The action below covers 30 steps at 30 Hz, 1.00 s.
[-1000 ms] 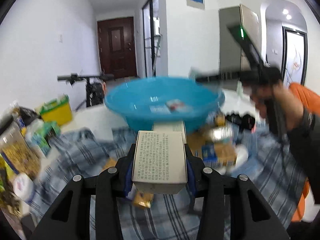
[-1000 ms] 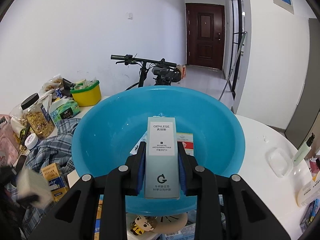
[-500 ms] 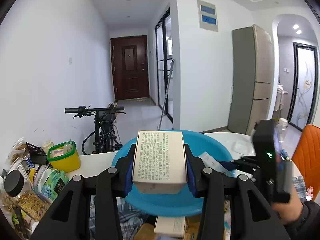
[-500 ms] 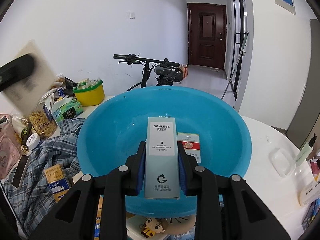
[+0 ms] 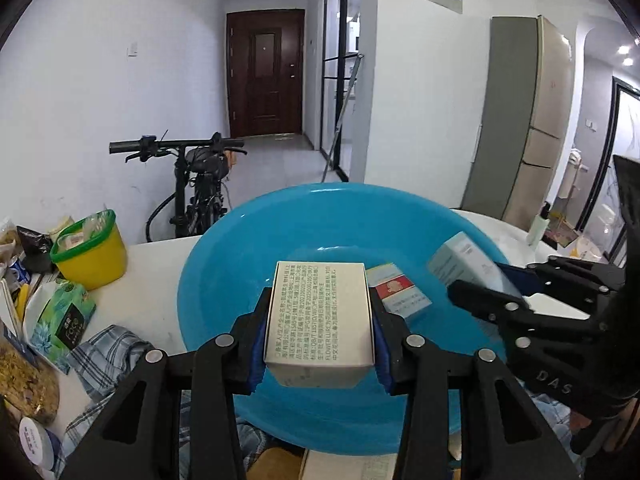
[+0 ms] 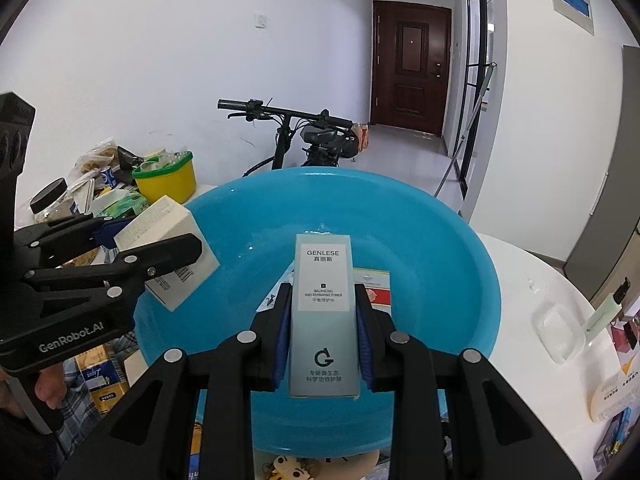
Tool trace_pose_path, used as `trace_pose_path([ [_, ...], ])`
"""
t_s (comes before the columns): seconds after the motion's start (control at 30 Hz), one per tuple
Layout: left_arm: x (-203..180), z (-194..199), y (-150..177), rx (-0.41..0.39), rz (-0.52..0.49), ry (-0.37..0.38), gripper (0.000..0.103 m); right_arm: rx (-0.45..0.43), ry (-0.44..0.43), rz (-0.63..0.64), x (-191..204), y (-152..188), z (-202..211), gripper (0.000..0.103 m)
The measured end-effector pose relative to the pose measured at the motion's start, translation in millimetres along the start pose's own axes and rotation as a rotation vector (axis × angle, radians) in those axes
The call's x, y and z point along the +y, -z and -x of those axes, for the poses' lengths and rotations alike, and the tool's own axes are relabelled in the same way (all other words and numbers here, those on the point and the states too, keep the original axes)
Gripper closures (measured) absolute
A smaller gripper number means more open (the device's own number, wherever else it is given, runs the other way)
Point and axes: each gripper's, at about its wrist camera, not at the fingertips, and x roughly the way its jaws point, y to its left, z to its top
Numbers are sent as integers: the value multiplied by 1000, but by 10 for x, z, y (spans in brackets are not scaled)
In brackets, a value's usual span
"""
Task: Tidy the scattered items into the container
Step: 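Carry the white box over the basin with the left tool while the right tool holds the green box, then lower the green box into the basin and open the right tool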
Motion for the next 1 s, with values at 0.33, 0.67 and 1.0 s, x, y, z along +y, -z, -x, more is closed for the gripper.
trace_pose_path([
  [0.33,93,-142,38,20,2,9,58,5,4,-3,-33,24,-25,76],
  [0.67,50,-139,51,25,-12,0,58,12,11,-5,-26,26,-46,76],
  [1.0,18,-139,56,17,-10,1,58,0,12,-8,-28,-5,-9,76],
])
